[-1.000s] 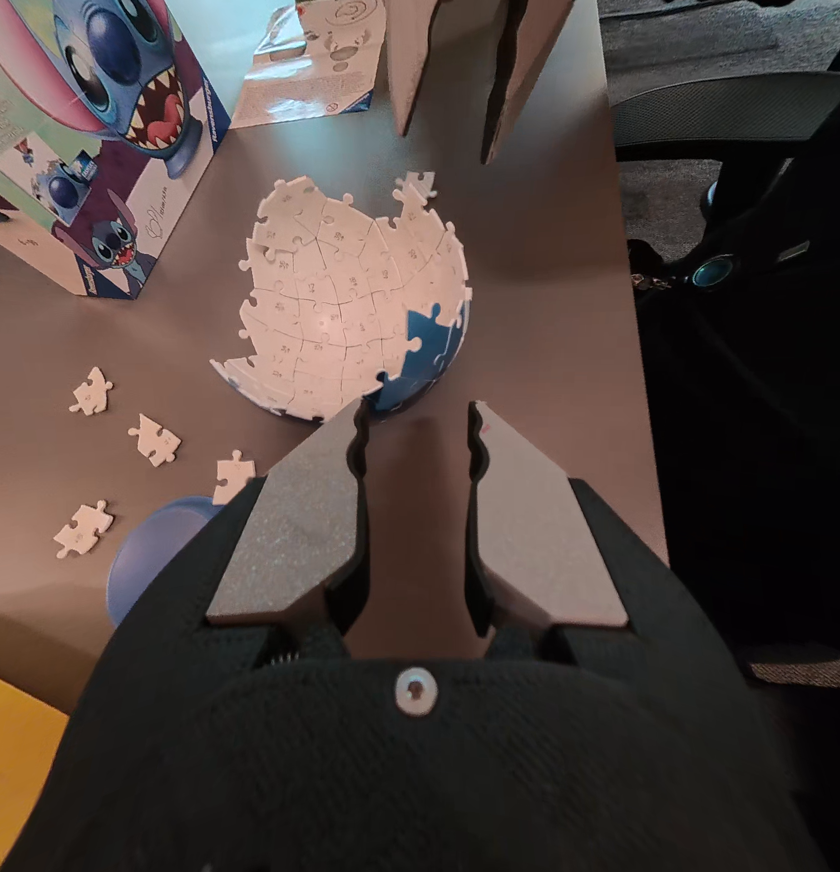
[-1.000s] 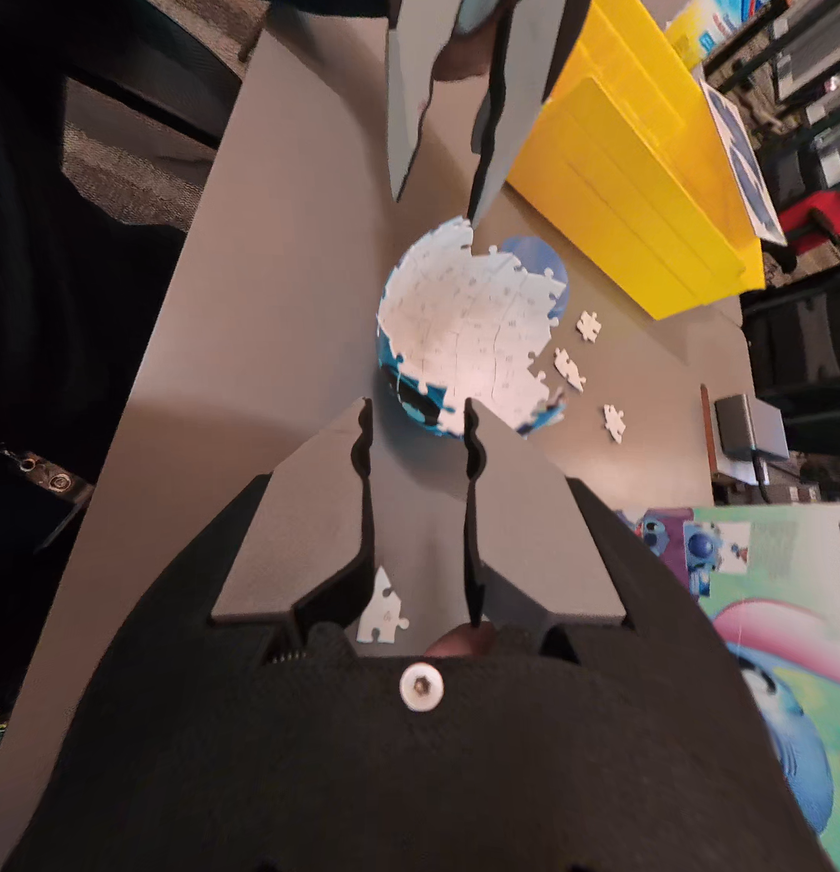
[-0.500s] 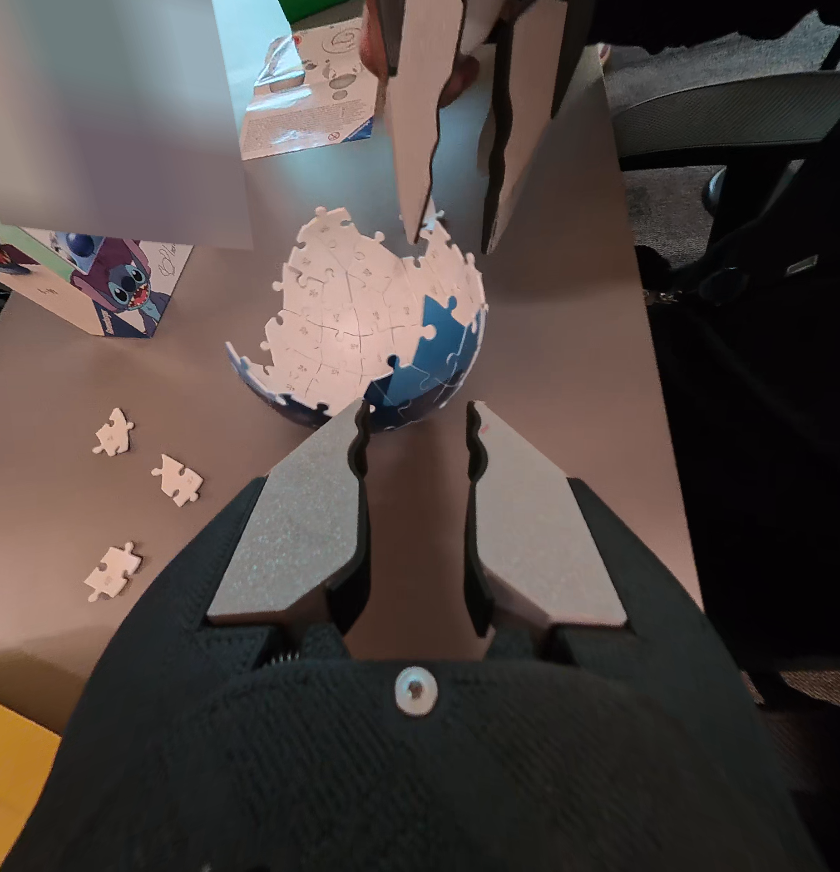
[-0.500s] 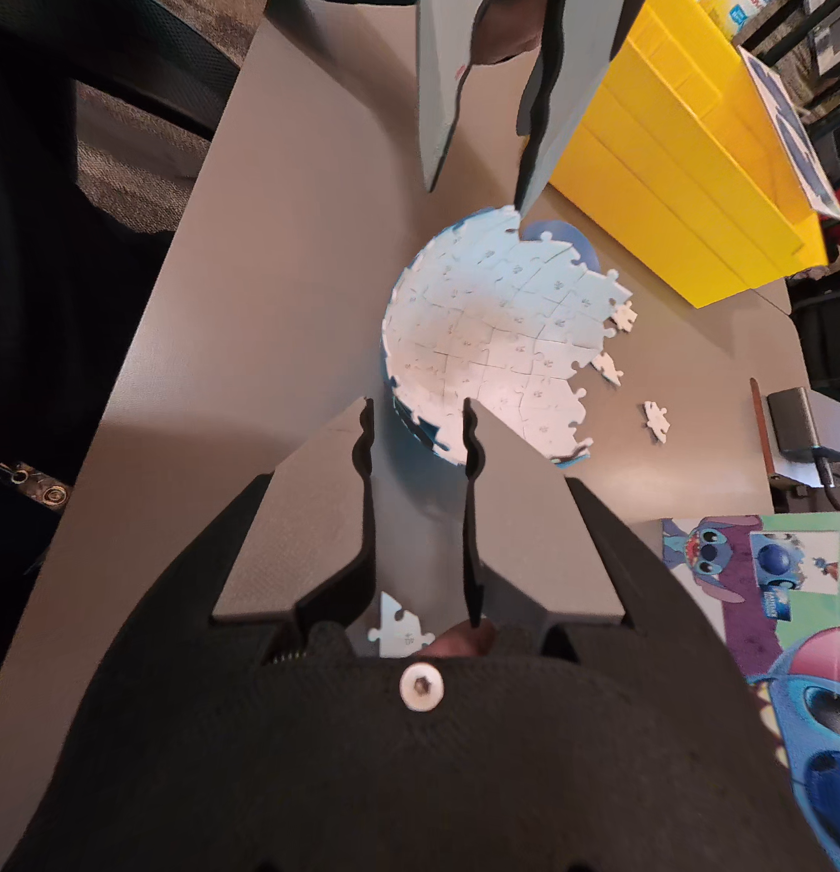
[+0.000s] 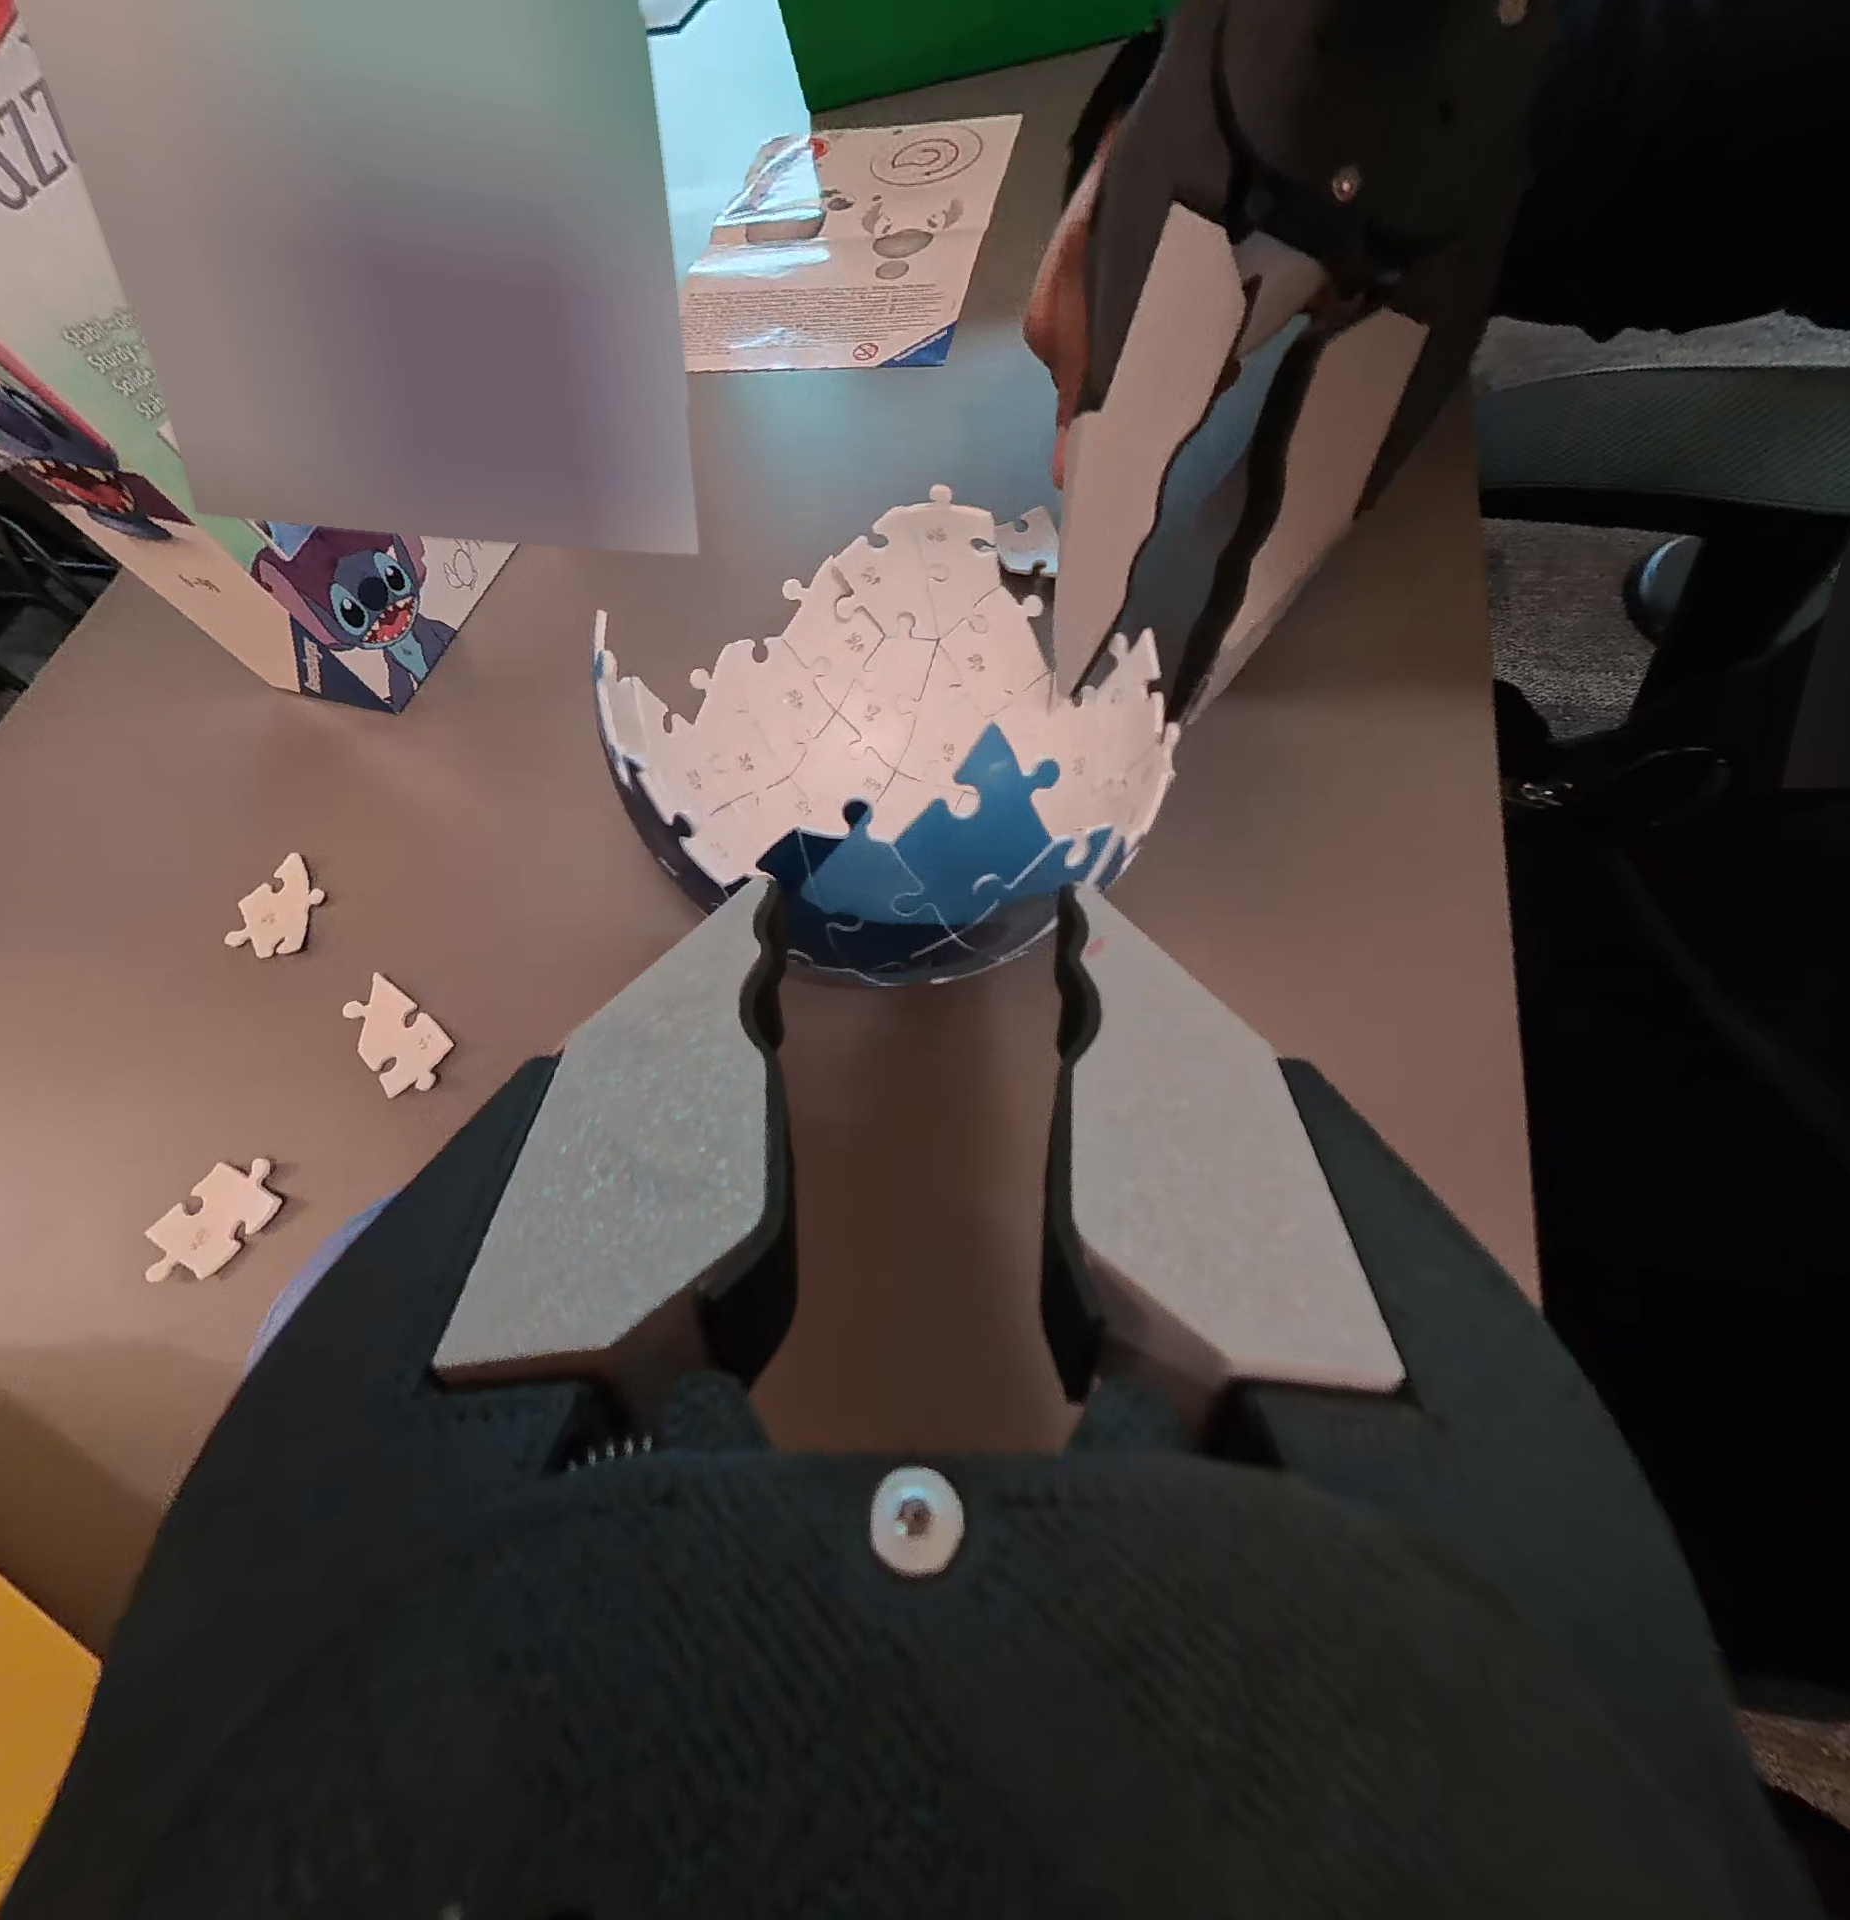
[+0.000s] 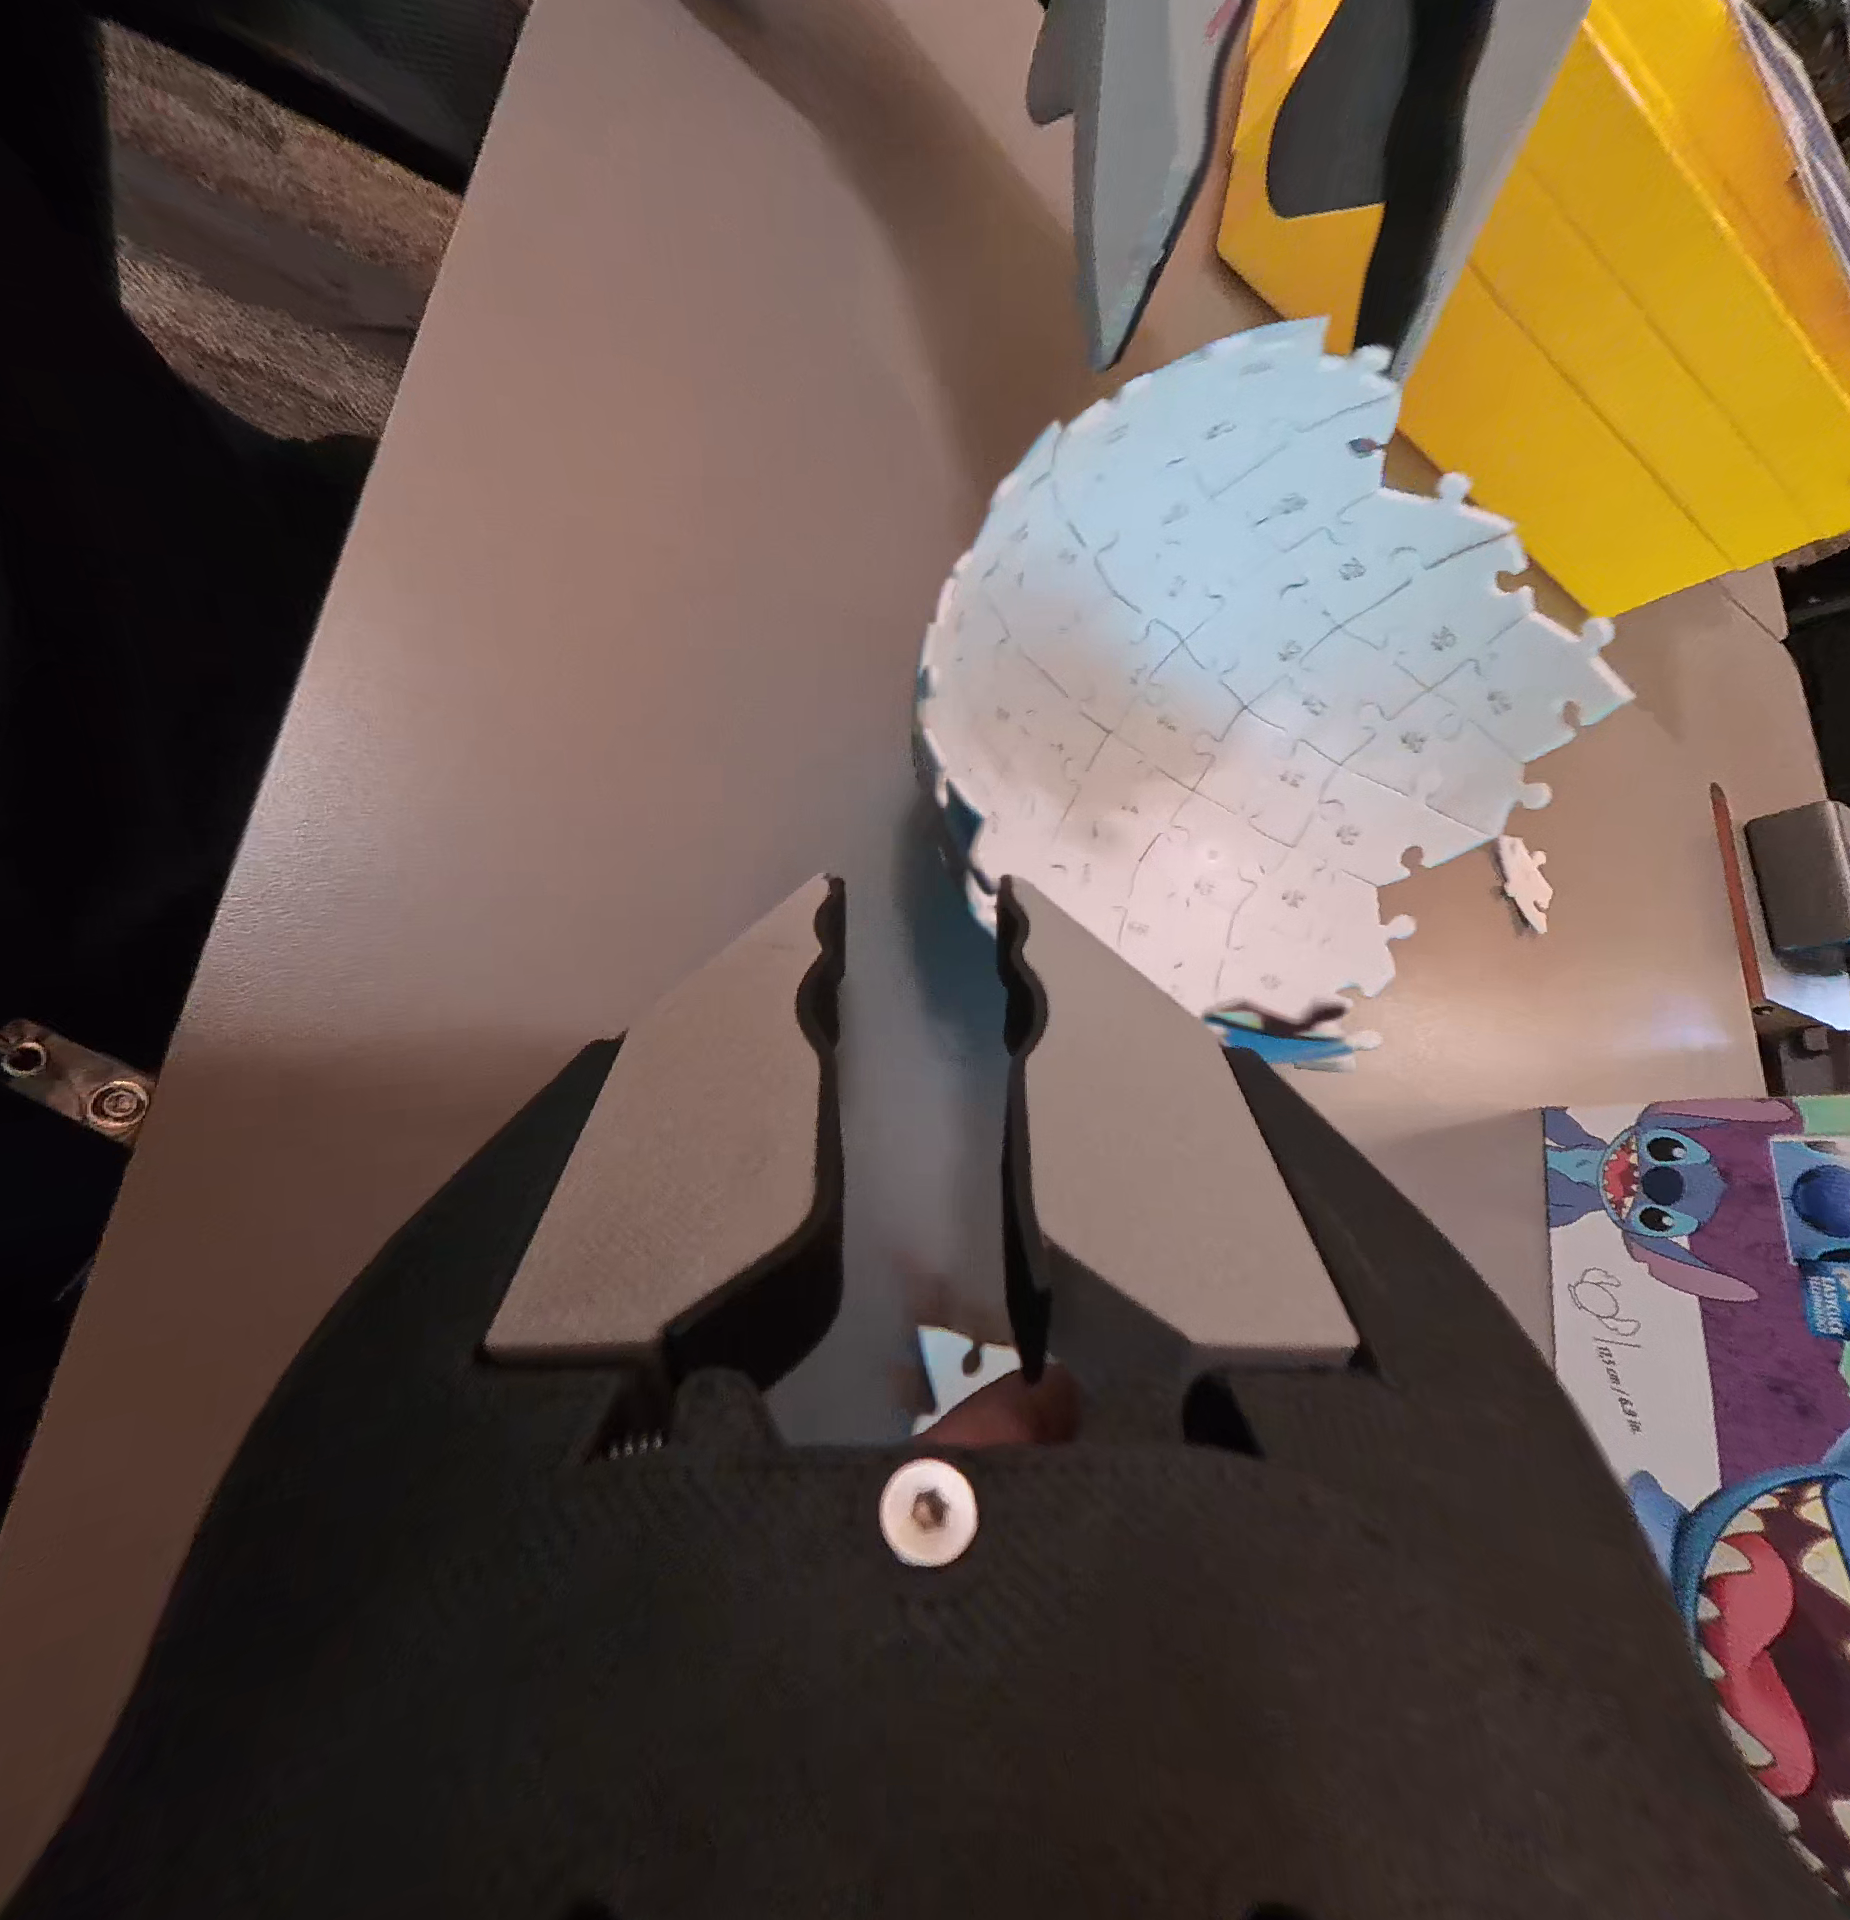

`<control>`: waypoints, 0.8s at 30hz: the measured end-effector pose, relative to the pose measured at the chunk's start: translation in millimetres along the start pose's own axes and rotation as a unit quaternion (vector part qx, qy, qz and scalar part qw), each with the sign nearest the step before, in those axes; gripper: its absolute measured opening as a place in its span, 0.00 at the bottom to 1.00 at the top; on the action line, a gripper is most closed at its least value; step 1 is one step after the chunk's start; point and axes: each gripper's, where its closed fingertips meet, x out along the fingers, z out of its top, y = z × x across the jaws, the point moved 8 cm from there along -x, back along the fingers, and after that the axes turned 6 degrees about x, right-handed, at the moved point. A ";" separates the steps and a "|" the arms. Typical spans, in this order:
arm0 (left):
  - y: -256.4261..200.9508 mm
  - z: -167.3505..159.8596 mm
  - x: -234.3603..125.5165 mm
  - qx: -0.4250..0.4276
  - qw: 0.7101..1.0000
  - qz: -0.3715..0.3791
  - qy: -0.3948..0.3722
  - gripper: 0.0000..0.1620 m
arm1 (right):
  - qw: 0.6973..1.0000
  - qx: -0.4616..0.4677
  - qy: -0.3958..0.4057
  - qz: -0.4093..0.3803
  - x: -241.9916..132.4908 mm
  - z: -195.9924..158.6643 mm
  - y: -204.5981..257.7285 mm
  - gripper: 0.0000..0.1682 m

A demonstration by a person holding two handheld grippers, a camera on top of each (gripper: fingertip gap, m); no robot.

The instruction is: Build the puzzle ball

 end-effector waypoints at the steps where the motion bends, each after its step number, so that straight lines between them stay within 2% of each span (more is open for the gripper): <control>1: -1.2 0.2 -0.3 -0.005 1.000 0.003 0.000 0.31 | 1.000 -0.004 0.005 -0.002 1.2 -0.5 2.3 0.15; 5: -6.7 -0.2 -2.4 -0.055 0.998 0.016 -0.011 0.31 | 1.000 -0.013 0.016 -0.008 3.4 -0.2 9.1 0.17; 9: -14.2 -0.7 -3.1 -0.129 0.991 0.021 -0.021 0.37 | 0.999 -0.017 0.028 -0.013 3.9 -0.4 12.8 0.18; 12: -17.1 2.0 -3.1 -0.182 0.982 0.034 -0.024 0.52 | 0.999 -0.014 0.034 -0.004 4.0 -1.5 15.9 0.20; 17: -25.0 16.3 -0.2 -0.270 0.958 0.026 -0.090 0.56 | 0.999 0.001 0.038 0.010 2.3 -1.6 18.0 0.24; 22: -28.0 17.4 13.3 -0.277 0.957 0.063 -0.060 0.58 | 0.999 0.008 0.041 0.010 1.5 -2.4 20.1 0.25; 24: -29.5 18.4 17.2 -0.277 0.958 0.055 -0.055 0.62 | 0.999 0.008 0.041 0.009 1.3 -2.4 21.7 0.25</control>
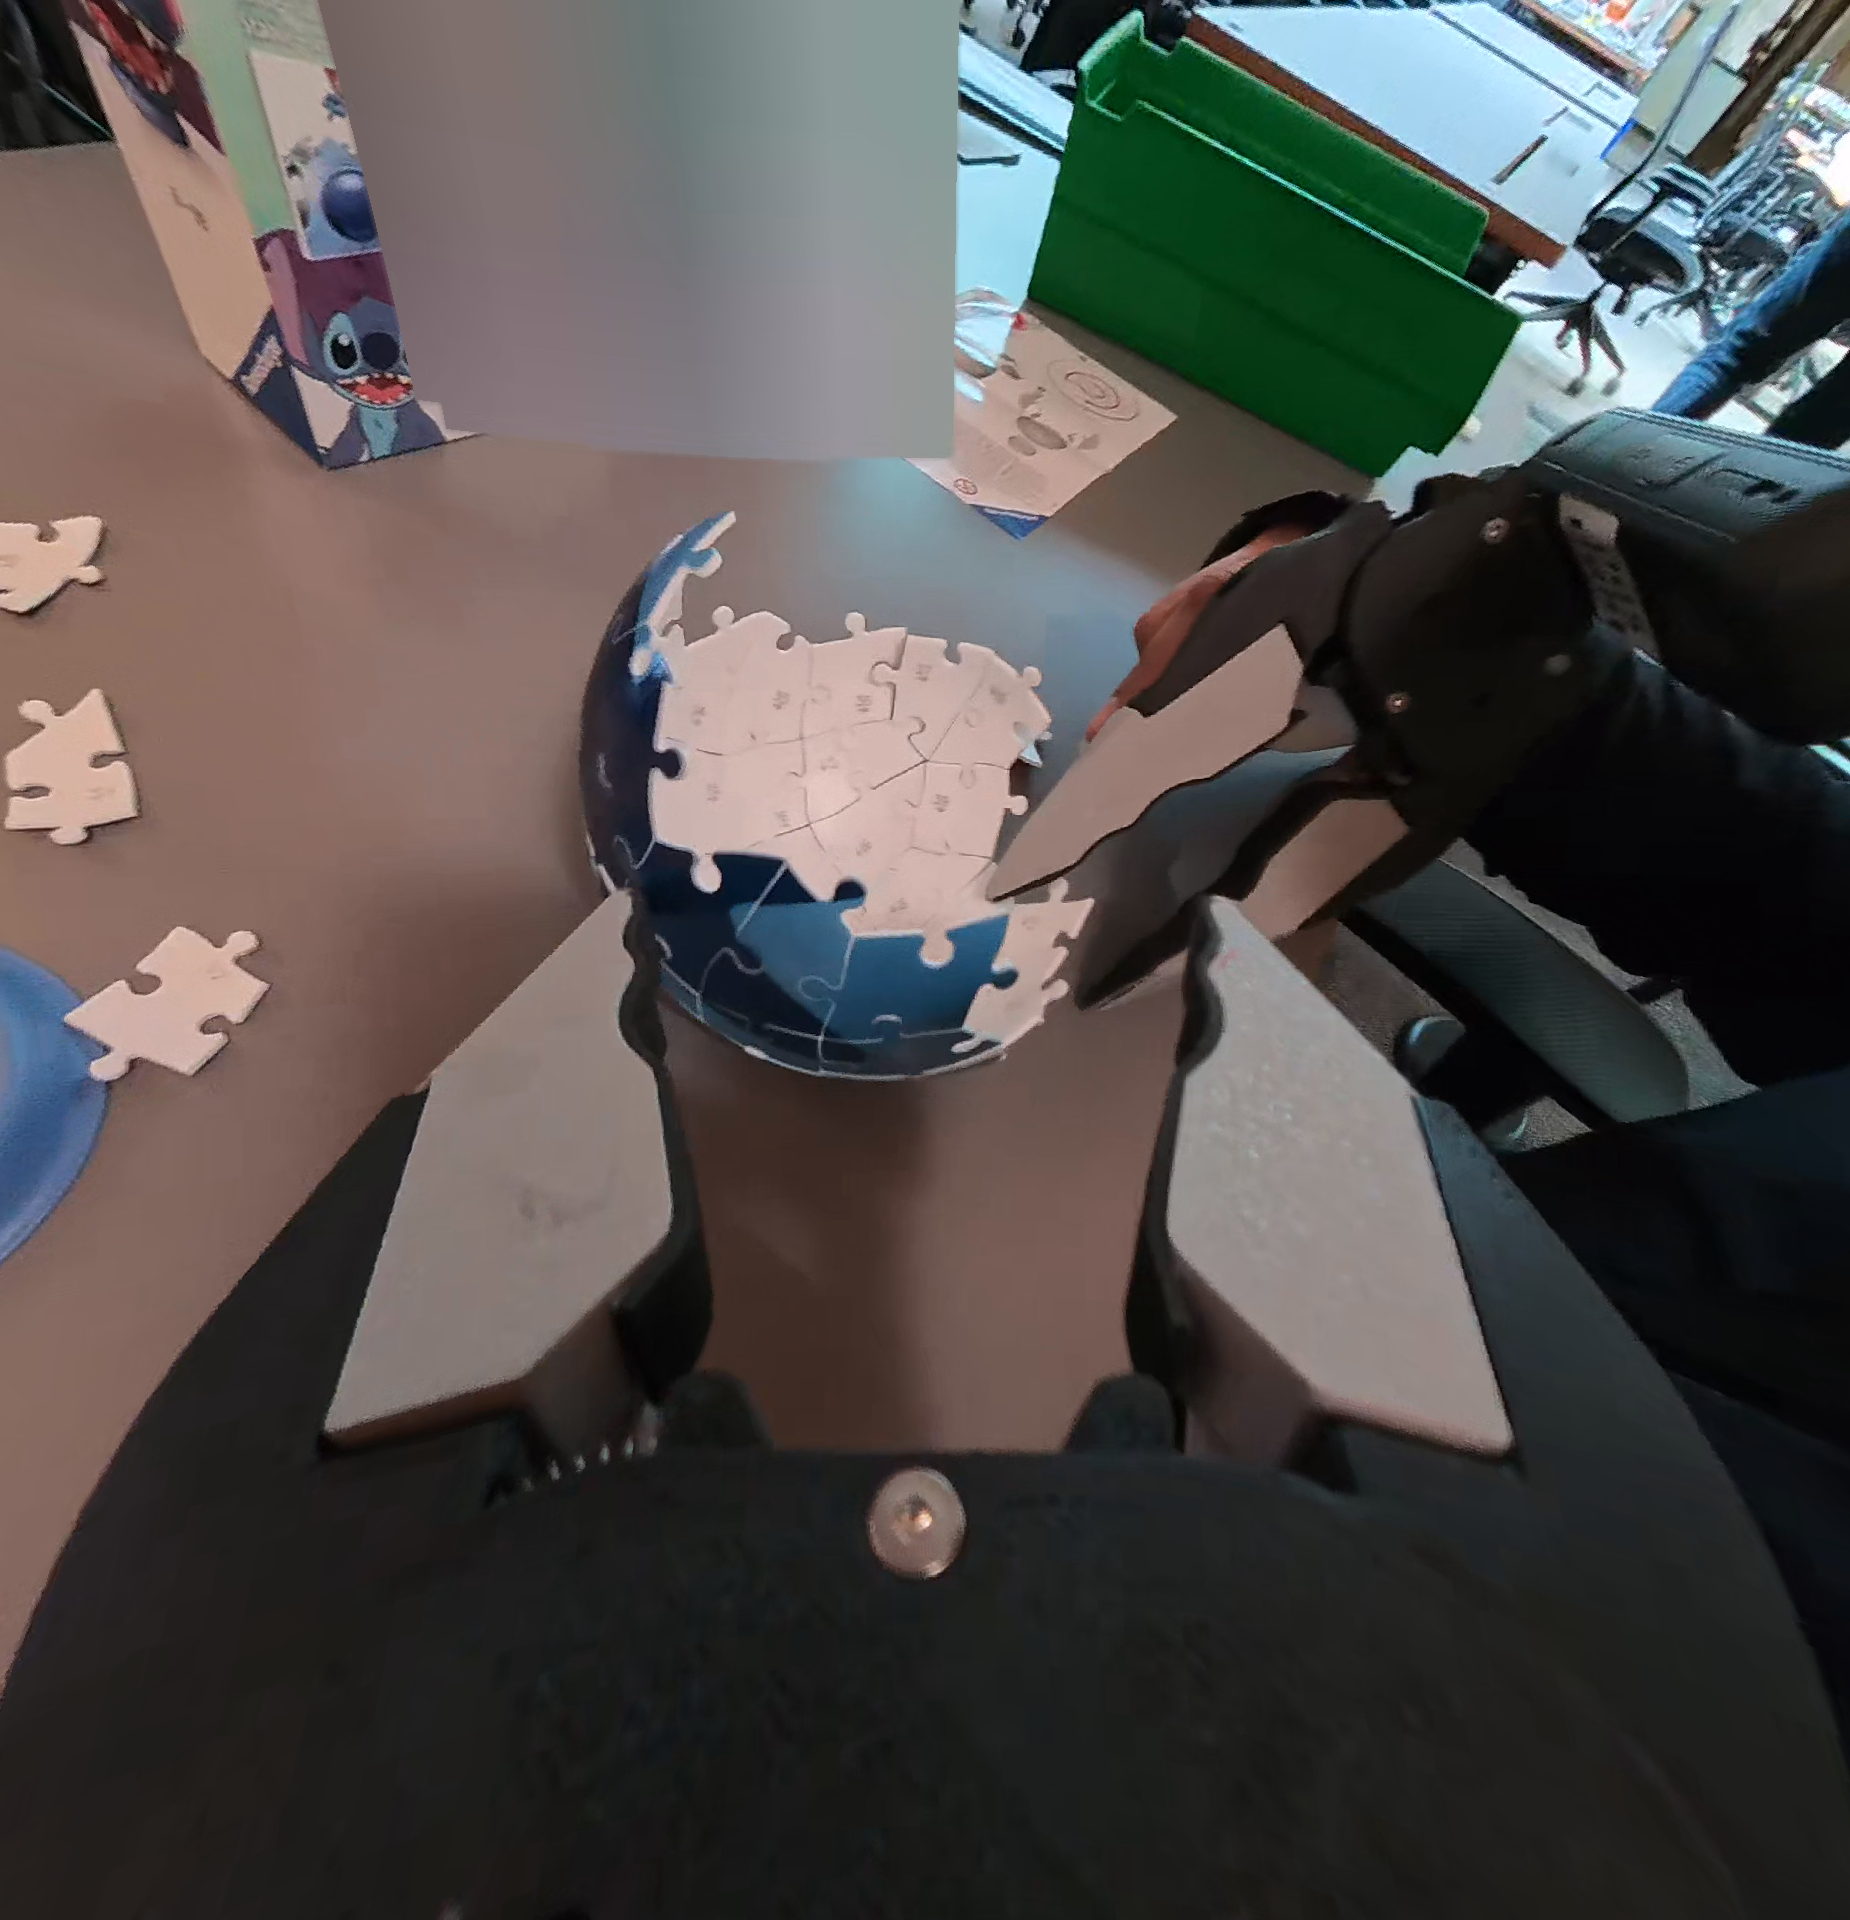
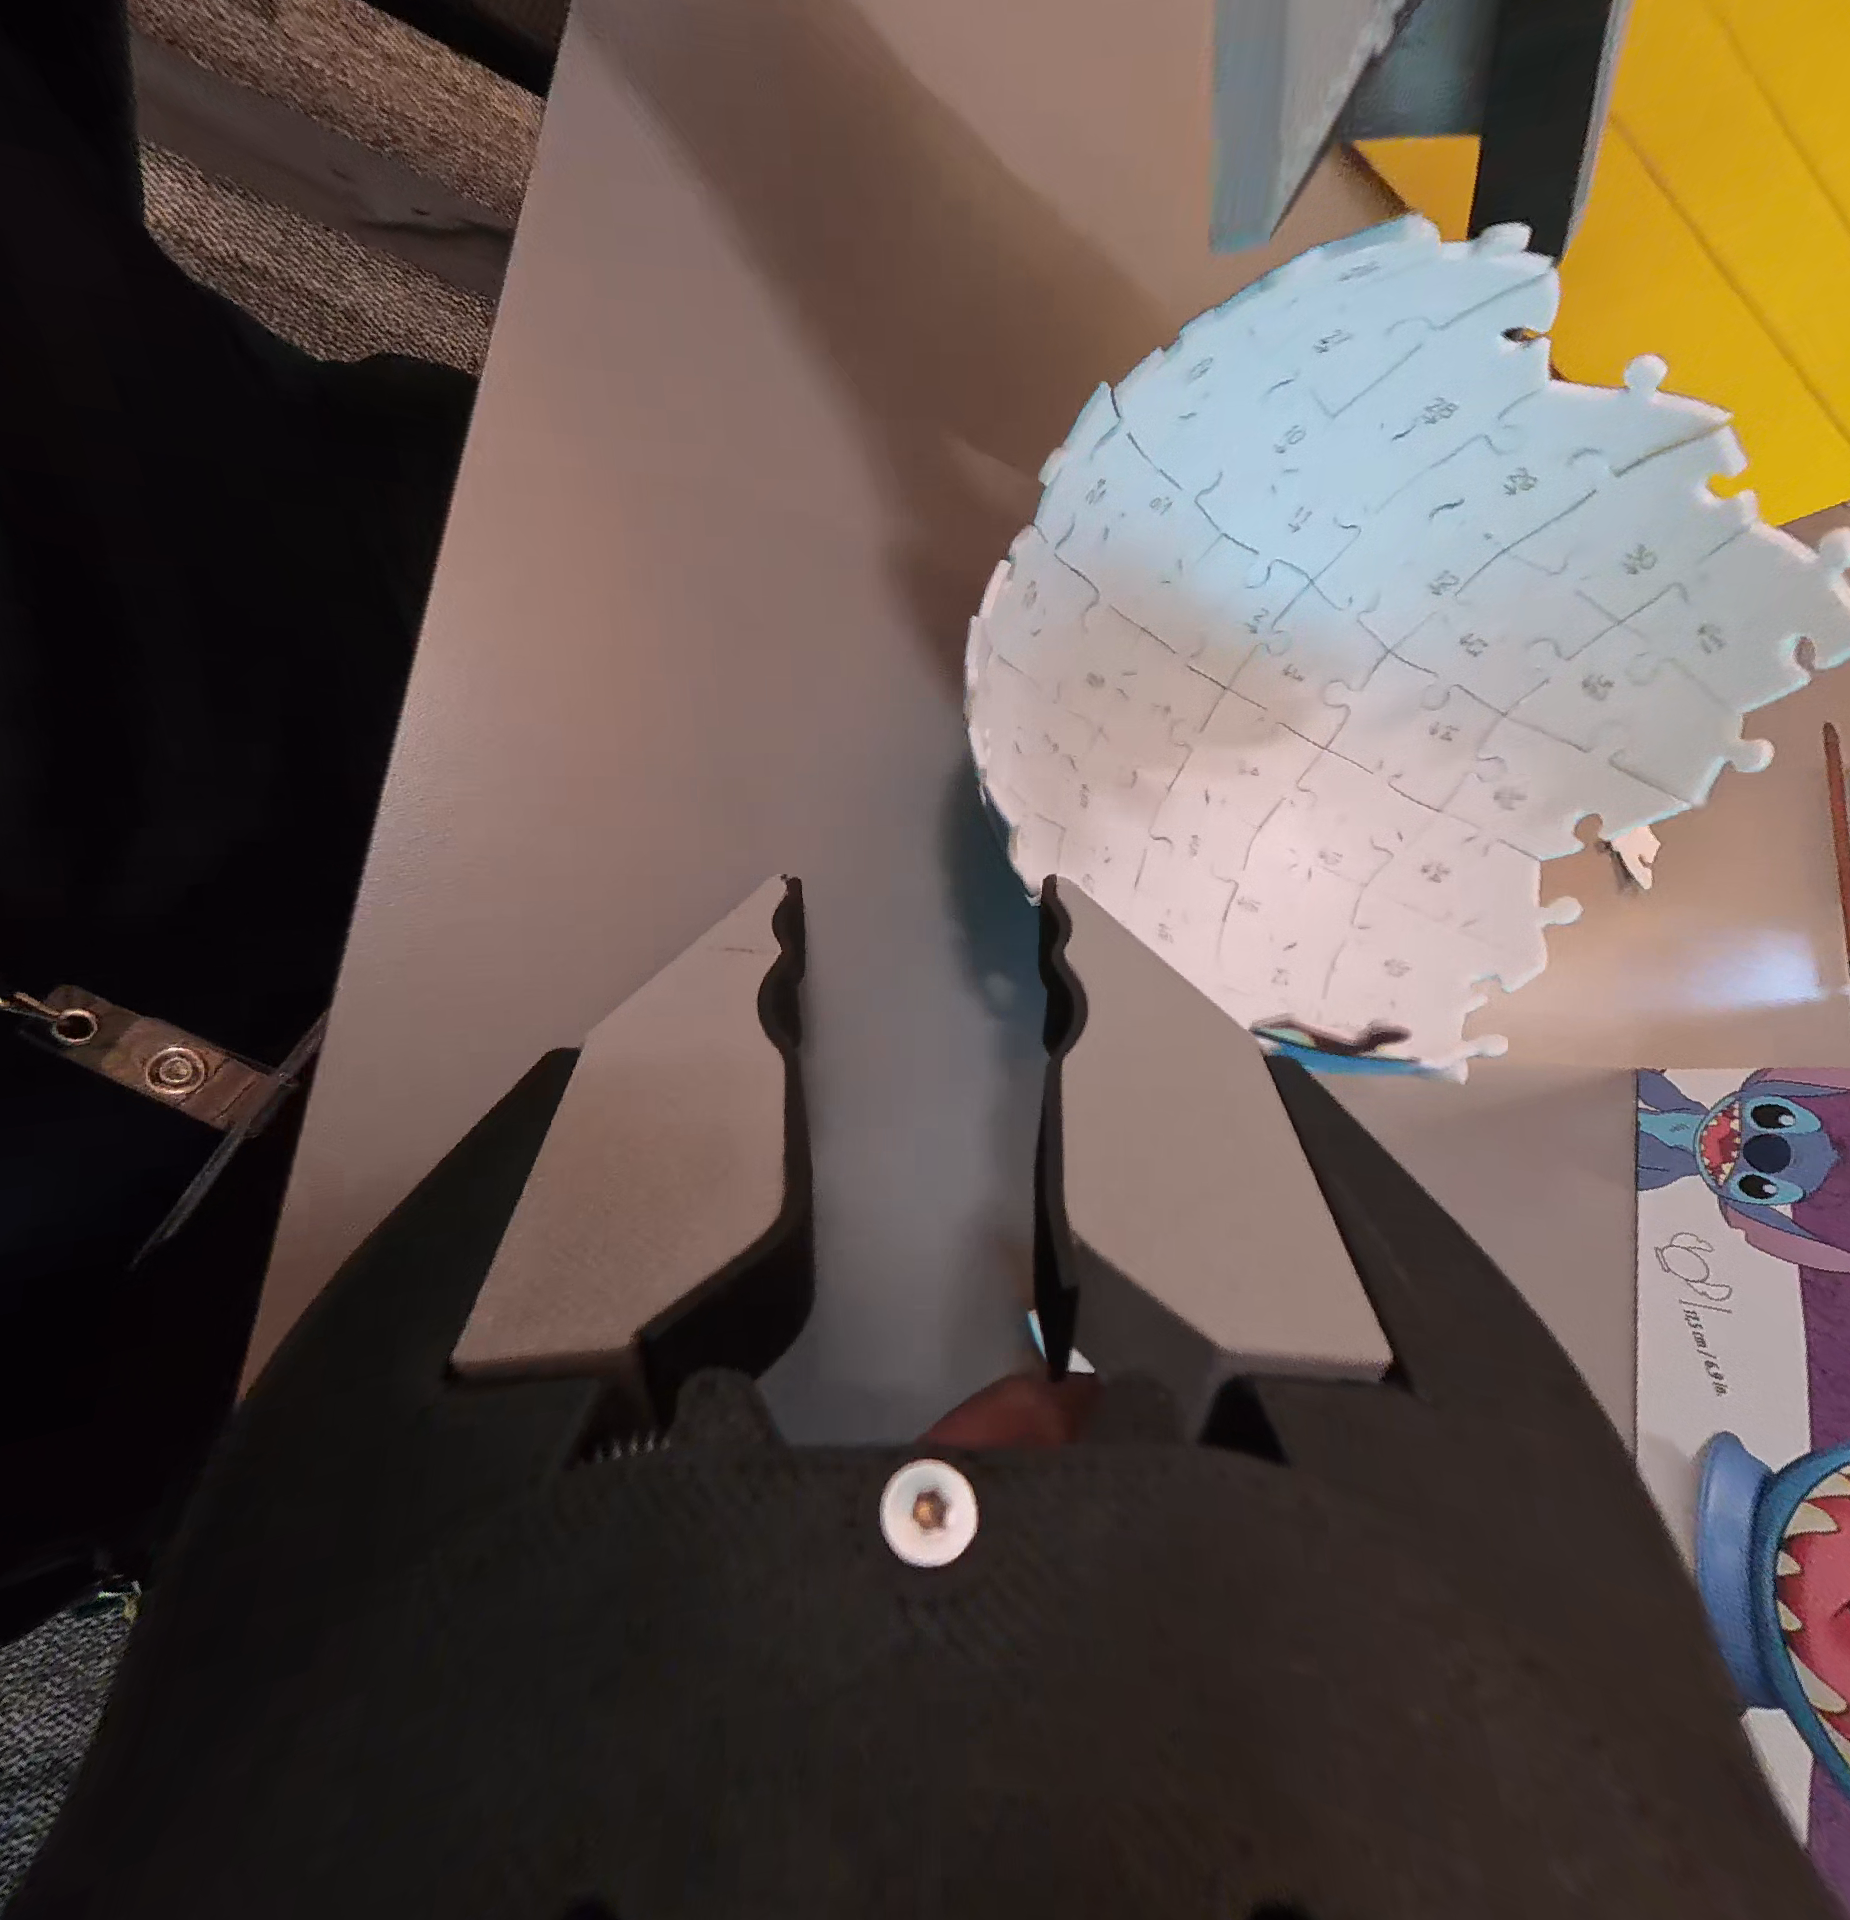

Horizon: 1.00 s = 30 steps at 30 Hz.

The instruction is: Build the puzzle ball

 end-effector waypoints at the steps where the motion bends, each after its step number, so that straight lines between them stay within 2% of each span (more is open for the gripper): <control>1: -0.7 0.2 1.0 0.002 1.000 -0.003 0.000 0.63 | 1.000 0.001 0.000 0.001 0.0 0.0 1.0 0.25; 7: 2.1 -2.1 3.8 0.002 0.999 -0.035 0.009 0.64 | 1.000 0.007 0.000 0.001 0.3 -1.8 4.2 0.25; 15: 11.5 5.4 11.4 0.018 0.999 -0.036 0.034 0.64 | 0.999 0.032 0.011 0.024 -0.3 -2.2 2.7 0.26; 21: 7.7 17.8 17.3 0.023 0.993 -0.087 0.078 0.65 | 0.998 0.050 0.018 0.025 -0.4 -3.8 0.6 0.26; 25: 2.3 25.0 18.3 0.014 0.988 -0.132 0.079 0.64 | 0.998 0.056 0.010 0.023 0.0 -5.7 0.5 0.24; 30: 5.1 28.4 21.0 0.008 0.987 -0.143 0.077 0.63 | 0.997 0.070 0.012 0.031 -0.4 -8.4 -0.4 0.22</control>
